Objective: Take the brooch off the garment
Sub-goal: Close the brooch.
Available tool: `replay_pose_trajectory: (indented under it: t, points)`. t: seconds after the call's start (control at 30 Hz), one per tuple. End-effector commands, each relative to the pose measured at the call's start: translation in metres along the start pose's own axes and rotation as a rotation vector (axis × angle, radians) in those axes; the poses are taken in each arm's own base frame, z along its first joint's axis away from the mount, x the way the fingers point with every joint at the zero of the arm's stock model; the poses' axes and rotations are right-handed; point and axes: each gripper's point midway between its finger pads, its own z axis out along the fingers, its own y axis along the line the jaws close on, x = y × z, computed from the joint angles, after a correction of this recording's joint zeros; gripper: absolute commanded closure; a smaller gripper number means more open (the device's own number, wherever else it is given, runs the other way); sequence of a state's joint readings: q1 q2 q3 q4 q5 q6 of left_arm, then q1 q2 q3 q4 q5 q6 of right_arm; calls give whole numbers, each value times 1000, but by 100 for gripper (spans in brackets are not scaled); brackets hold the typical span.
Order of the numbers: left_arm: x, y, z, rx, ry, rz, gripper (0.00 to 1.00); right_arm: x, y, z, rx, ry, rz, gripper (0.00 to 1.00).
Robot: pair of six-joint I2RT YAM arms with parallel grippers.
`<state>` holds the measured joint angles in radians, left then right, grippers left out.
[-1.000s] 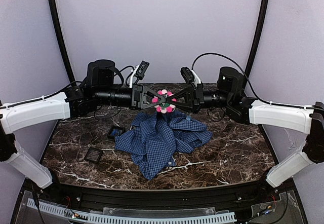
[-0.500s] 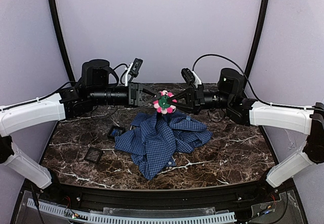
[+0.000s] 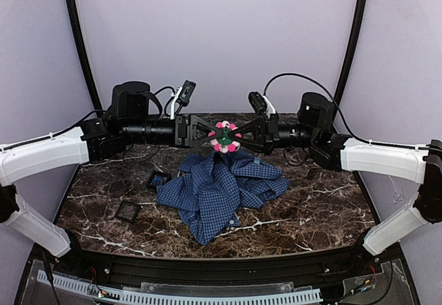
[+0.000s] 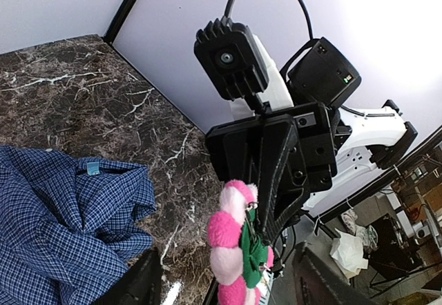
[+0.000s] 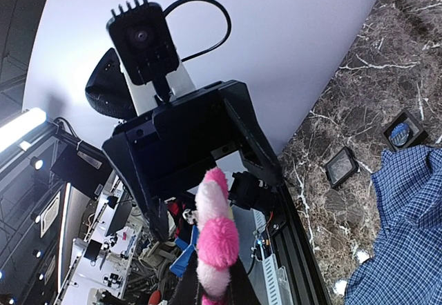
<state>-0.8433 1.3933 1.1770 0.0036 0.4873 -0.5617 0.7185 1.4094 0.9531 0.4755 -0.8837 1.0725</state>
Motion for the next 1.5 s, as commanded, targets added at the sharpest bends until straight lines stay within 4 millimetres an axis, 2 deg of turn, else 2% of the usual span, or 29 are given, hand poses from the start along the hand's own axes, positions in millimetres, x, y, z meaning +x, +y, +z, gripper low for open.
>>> replay_pose_trajectory:
  t: [0.0, 0.13, 0.3, 0.6, 0.77, 1.0, 1.2, 1.47]
  points:
    - [3, 3, -18, -58, 1, 76, 25, -20, 9, -12, -1, -93, -34, 100]
    - [3, 13, -25, -127, -17, 141, 20, -34, 8, -22, 40, -136, -42, 100]
    - [13, 25, -23, -172, -3, 186, 19, -39, 19, -28, 42, -155, -56, 100]
    - [26, 17, -10, -163, -6, 271, 19, -44, 35, -30, 26, -164, -64, 100]
    - [35, 20, -6, -181, 22, 289, 20, -45, 42, -29, 7, -155, -73, 100]
    - [24, 12, 3, -147, -7, 291, 19, -36, 44, -23, -14, -117, -72, 100]
    - [7, -8, 12, -63, -59, 284, 19, -30, 41, -20, -24, -101, -63, 100]
    - [-5, -20, 13, -23, -90, 269, 19, -22, 37, -16, -38, -69, -57, 100]
